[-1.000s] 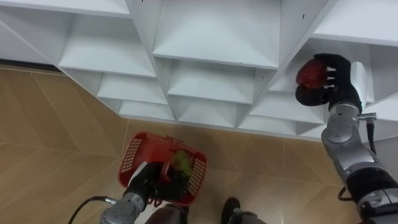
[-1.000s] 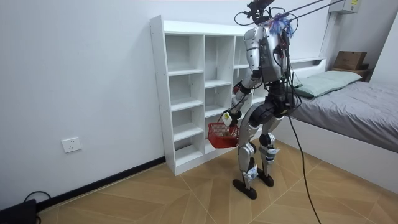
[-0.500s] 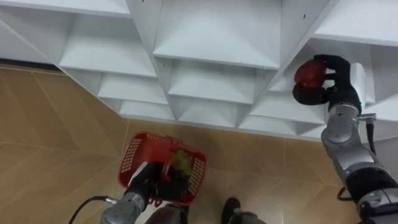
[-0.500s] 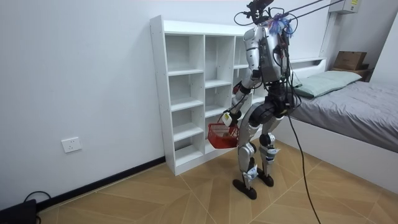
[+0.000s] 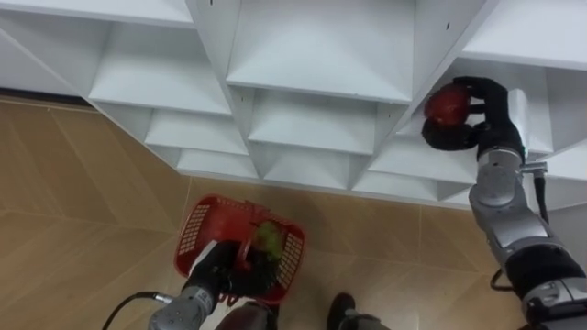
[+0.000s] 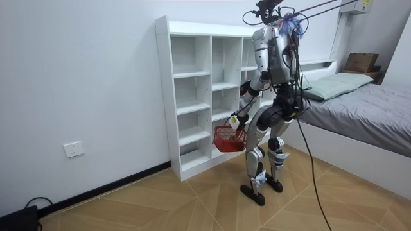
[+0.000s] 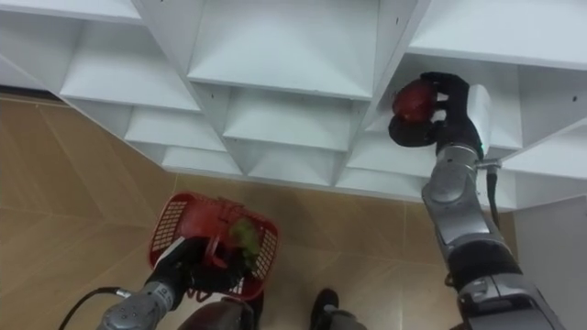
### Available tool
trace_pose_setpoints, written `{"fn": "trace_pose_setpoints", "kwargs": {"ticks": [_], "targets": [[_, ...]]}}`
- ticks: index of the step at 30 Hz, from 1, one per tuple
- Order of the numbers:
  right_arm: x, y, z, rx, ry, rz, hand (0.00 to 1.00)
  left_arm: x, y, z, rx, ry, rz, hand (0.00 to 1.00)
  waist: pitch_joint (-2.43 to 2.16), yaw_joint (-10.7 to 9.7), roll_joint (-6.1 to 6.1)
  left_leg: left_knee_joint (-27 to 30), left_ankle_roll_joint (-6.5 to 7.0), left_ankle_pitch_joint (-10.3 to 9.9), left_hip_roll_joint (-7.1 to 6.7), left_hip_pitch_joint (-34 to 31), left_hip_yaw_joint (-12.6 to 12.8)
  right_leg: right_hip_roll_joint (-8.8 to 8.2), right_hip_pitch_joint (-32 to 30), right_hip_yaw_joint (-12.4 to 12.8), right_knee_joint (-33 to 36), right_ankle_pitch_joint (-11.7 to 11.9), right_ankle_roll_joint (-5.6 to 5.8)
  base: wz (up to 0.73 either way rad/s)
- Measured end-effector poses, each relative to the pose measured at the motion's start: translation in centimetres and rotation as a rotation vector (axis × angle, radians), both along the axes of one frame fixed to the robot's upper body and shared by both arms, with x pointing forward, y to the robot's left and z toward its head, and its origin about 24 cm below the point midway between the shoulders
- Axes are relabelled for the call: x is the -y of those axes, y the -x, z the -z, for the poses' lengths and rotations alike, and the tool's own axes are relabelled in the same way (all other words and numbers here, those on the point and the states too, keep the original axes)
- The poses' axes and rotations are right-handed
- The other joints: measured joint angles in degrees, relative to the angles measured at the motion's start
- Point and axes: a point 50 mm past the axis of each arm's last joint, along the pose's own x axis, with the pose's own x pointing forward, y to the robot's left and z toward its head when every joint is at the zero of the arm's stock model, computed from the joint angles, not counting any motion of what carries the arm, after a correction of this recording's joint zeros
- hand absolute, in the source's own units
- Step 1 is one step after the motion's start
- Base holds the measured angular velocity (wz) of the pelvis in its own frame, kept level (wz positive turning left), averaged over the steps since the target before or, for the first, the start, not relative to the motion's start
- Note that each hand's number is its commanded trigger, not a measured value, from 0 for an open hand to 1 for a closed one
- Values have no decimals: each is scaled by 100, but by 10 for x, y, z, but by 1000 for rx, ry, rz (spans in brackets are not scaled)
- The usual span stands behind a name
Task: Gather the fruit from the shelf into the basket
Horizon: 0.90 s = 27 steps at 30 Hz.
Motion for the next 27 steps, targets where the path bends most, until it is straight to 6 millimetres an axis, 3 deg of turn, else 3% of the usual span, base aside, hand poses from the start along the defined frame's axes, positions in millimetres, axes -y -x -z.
{"fn": "trace_pose_setpoints", "kwargs": {"ticks": [5, 11, 17, 27], "targets": [[-11, 4, -3, 29, 5, -62, 100, 1, 0, 0, 4, -7, -15, 100, -33, -6, 40, -59, -1, 3, 1, 71, -3, 20, 77, 1, -81, 22, 18, 0], [-17, 20, 10, -18, -17, -137, 100, 2, 2, 1, 2, -11, -29, 100, -111, -93, 147, -114, -2, 2, 33, 249, 79, 61, 230, 68, -112, 33, 18, -6], [-33, 38, 27, -87, -62, -245, 100, 5, 4, 3, -5, -12, -14, 100, -187, -318, 270, -206, -52, 31, 89, 350, 91, 122, 321, 69, -240, 88, -25, -5], [-81, 78, 65, -286, -145, -531, 100, 14, 1, -2, 28, 6, 9, 100, -193, -315, 288, -290, -127, 81, 213, 335, 144, 288, 331, 121, -486, 242, -100, -5]]}}
